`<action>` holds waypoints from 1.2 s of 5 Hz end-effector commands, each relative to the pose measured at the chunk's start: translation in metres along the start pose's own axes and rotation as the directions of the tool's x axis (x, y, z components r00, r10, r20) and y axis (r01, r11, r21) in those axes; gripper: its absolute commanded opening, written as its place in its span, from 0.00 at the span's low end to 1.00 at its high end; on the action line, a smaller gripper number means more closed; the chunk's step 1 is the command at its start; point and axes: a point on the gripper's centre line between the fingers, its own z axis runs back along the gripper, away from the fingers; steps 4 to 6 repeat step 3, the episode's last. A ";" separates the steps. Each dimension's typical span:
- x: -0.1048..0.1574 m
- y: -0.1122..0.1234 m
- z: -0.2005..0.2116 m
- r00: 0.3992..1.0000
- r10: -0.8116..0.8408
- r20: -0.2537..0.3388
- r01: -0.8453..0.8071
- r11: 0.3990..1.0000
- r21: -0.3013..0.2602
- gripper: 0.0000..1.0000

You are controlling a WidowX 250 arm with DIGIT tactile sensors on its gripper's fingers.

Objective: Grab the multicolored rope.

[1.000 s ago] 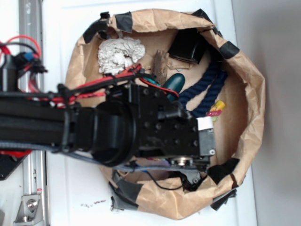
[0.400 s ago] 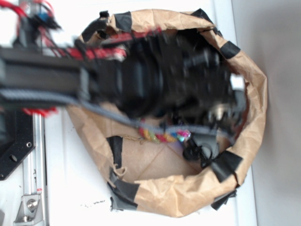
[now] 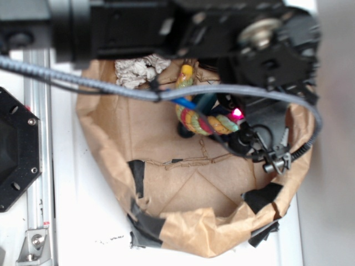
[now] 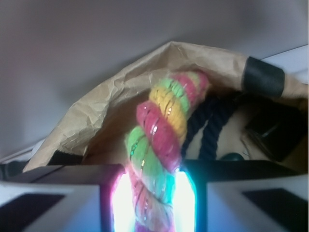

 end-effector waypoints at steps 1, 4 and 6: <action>-0.016 0.009 0.034 0.991 -0.127 0.044 0.120 0.984 0.132 0.00; -0.030 0.020 0.038 0.985 -0.162 0.053 0.157 0.984 0.084 0.00; -0.030 0.020 0.038 0.985 -0.162 0.053 0.157 0.984 0.084 0.00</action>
